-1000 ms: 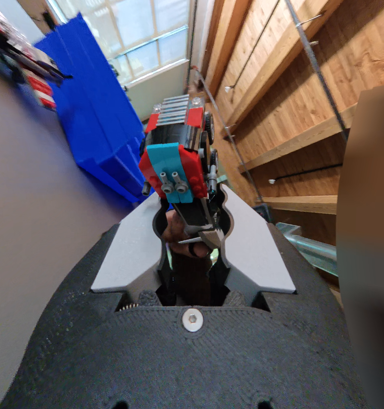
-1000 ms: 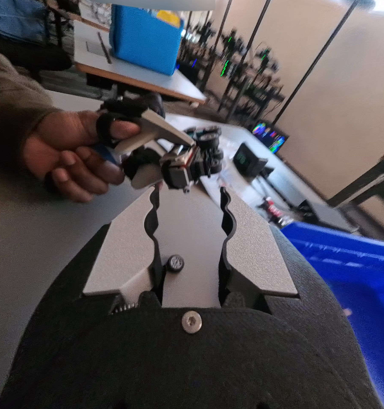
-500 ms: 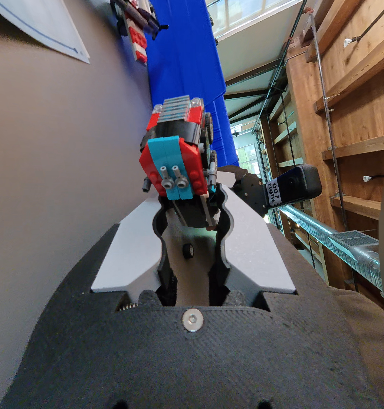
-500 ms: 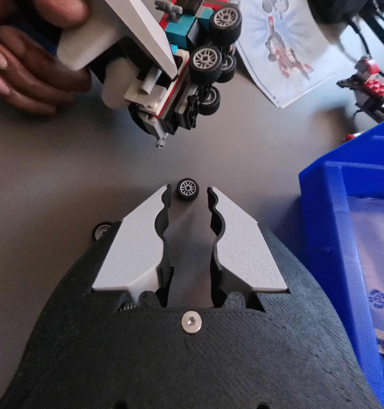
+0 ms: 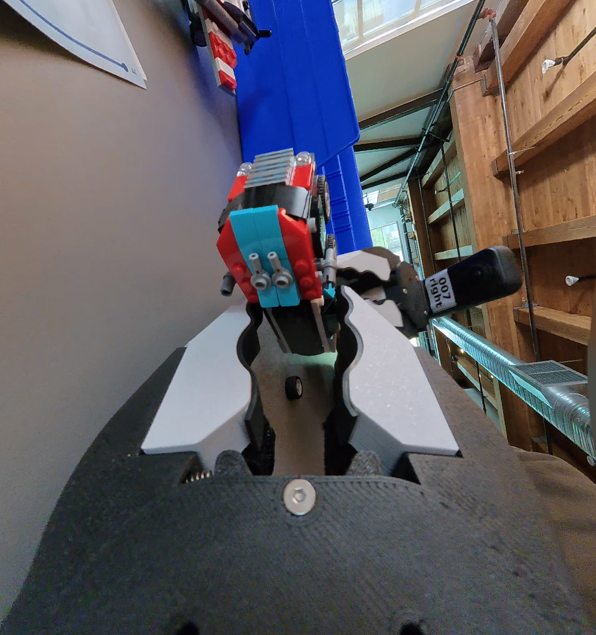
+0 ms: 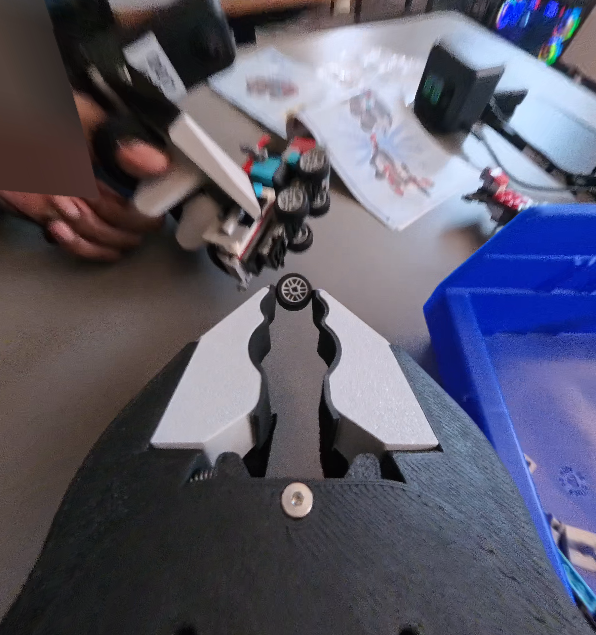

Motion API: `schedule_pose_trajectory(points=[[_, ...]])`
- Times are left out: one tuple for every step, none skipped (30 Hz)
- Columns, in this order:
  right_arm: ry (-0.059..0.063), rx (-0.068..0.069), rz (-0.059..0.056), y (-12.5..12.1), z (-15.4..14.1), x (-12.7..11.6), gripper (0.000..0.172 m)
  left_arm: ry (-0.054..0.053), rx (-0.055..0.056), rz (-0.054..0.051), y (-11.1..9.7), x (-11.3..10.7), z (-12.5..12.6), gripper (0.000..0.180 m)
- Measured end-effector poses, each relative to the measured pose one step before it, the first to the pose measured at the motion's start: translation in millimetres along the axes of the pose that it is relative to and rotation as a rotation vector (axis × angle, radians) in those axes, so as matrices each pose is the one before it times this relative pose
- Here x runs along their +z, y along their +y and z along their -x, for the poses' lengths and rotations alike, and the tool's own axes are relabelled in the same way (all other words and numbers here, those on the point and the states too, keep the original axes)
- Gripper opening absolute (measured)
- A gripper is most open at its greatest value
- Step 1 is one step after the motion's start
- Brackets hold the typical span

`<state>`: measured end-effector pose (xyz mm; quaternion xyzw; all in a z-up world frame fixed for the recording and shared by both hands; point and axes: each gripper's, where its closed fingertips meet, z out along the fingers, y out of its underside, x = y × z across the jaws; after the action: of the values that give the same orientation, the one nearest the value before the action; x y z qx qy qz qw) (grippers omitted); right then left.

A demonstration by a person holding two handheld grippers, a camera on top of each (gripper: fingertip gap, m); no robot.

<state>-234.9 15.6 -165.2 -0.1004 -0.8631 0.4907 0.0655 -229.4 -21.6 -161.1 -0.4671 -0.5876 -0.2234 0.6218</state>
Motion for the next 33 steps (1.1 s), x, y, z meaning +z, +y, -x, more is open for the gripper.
schedule_pose_trajectory(points=[[-0.0157, 0.022, -0.0643, -10.82, 0.97, -4.31, 0.022, -0.0028, 0.003, 0.0, 0.21, 0.11, 0.19, 0.045], [-0.0173, 0.0211, -0.0553, -9.28, 1.98, -2.69, 0.022, -0.0014, 0.0036, -0.0004, 0.34, 0.18, -0.24, 0.045], [-0.0131, 0.0188, -0.0393, -6.43, 1.68, -1.05, 0.022, -0.0006, 0.0047, -0.0015, 0.19, 0.1, -0.37, 0.045], [-0.0085, 0.0095, -0.0257, -3.83, 1.59, 0.31, 0.022, 0.0005, 0.0045, -0.0011, 0.38, 0.1, -0.58, 0.045], [-0.0064, -0.0009, -0.0164, -2.04, 1.68, 0.91, 0.022, -0.0017, 0.0041, 0.0017, 0.89, 0.09, -0.27, 0.045], [-0.0041, -0.0049, -0.0089, -0.97, 1.57, 1.37, 0.022, -0.0002, 0.0046, 0.0027, 0.99, 0.15, -0.45, 0.045], [-0.0019, -0.0054, -0.0036, -0.44, 1.36, 1.66, 0.022, -0.0011, 0.0041, 0.0022, 0.96, 0.13, -0.48, 0.045], [0.0008, -0.0079, -0.0005, -0.13, 1.15, 1.55, 0.022, -0.0007, 0.0049, 0.0026, 1.05, 0.11, -0.4, 0.045], [0.0018, -0.0119, 0.0008, -0.14, 1.15, 1.42, 0.022, -0.0027, 0.0061, 0.0023, 0.92, 0.11, -0.22, 0.045], [0.0032, -0.0142, 0.0027, 0.1, 1.11, 1.32, 0.022, 0.0015, 0.0058, 0.0007, 0.54, 0.17, -0.87, 0.045], [0.0048, -0.0147, 0.0099, 1.18, 0.83, 1.38, 0.022, 0.0008, 0.0055, 0.0013, 0.49, 0.1, -0.74, 0.045], [0.0056, -0.0149, 0.0127, 1.77, 0.41, 1.31, 0.022, 0.0017, 0.0058, -0.0013, -0.12, -0.01, -1.03, 0.045], [0.0048, -0.0107, 0.0087, 1.34, 0.26, 0.79, 0.022, -0.0056, 0.0088, -0.0018, -0.29, -0.22, 0.05, 0.045], [0.0029, -0.0047, 0.0027, 0.4, -0.02, 0.31, 0.022, -0.0038, 0.0095, -0.0047, -0.93, -0.52, 0.12, 0.045], [0.0025, -0.0011, 0.0003, -0.02, -0.35, -0.16, 0.022, 0.0005, 0.0034, -0.0047, -1.03, -0.38, -0.34, 0.045], [0.0034, -0.0017, -0.0003, -0.07, -0.81, -0.49, 0.022, 0.0007, 0.0018, -0.0031, -0.85, -0.2, -0.4, 0.045], [0.0043, -0.0026, 0.0006, 0.09, -0.94, -0.34, 0.022, -0.0007, 0.0053, -0.002, -0.44, -0.22, -0.4, 0.045], [0.0006, -0.0041, 0.0036, 0.62, -0.12, -0.04, 0.022, 0.0003, 0.0063, -0.0039, -0.54, -0.21, -0.85, 0.045], [-0.0002, -0.0034, -0.0008, 0.16, 0.31, 0.15, 0.022, -0.0032, 0.0069, -0.0033, -0.23, -0.34, -0.19, 0.045], [0.0001, -0.0005, -0.0011, -0.09, 0.18, 0.16, 0.022, -0.0002, 0.0023, -0.0017, -0.01, -0.05, -0.23, 0.045], [0.0, -0.0011, 0.0025, 0.3, 0.11, 0.21, 0.022, -0.0021, -0.0002, 0.0017, 0.41, 0.07, 0.39, 0.045], [0.0034, -0.0041, 0.0001, -0.04, -0.22, 0.07, 0.022, 0.0005, 0.0013, 0.0028, 0.5, 0.2, 0.25, 0.045], [0.0036, -0.003, -0.0032, -0.58, -0.35, -0.02, 0.022, -0.0021, 0.0019, 0.0005, 0.24, 0.08, 0.33, 0.045], [-0.0006, 0.0015, -0.0018, -0.4, 0.17, -0.04, 0.022, 0.0009, 0.0009, -0.0029, -0.17, -0.11, -0.23, 0.045], [-0.0029, 0.0019, -0.0001, -0.02, 0.35, 0.05, 0.022, 0.0016, 0.0, -0.0009, -0.04, 0.01, -0.26, 0.045], [-0.0014, 0.0009, 0.0002, 0.12, 0.16, 0.04, 0.022, 0.0008, 0.0, 0.0012, 0.05, 0.11, -0.08, 0.045], [-0.0015, 0.001, 0.0015, 0.26, 0.11, 0.06, 0.022, 0.0002, -0.0014, 0.0003, -0.04, -0.04, 0.03, 0.045], [-0.0015, 0.0003, 0.0007, 0.03, 0.27, 0.13, 0.022, 0.001, -0.0005, -0.0006, -0.05, -0.08, 0.16, 0.045], [-0.0008, 0.002, -0.0002, -0.04, 0.05, 0.06, 0.022, 0.0005, -0.0009, -0.0004, -0.06, -0.04, 0.0, 0.045], [-0.003, 0.0037, 0.0014, 0.33, 0.23, 0.16, 0.022, -0.0009, -0.0015, -0.0004, -0.06, -0.04, 0.14, 0.045], [-0.0023, 0.0014, 0.0012, 0.24, 0.12, 0.01, 0.022, 0.0004, -0.0002, -0.0004, -0.1, -0.13, 0.08, 0.045], [0.0, 0.0008, -0.0005, -0.07, -0.11, -0.25, 0.022, 0.0003, -0.0004, -0.0013, -0.22, -0.06, 0.08, 0.045], [-0.0022, 0.0039, -0.0038, -0.59, 0.04, -0.4, 0.022, -0.0001, -0.0004, -0.0028, -0.62, -0.22, 0.15, 0.045]])
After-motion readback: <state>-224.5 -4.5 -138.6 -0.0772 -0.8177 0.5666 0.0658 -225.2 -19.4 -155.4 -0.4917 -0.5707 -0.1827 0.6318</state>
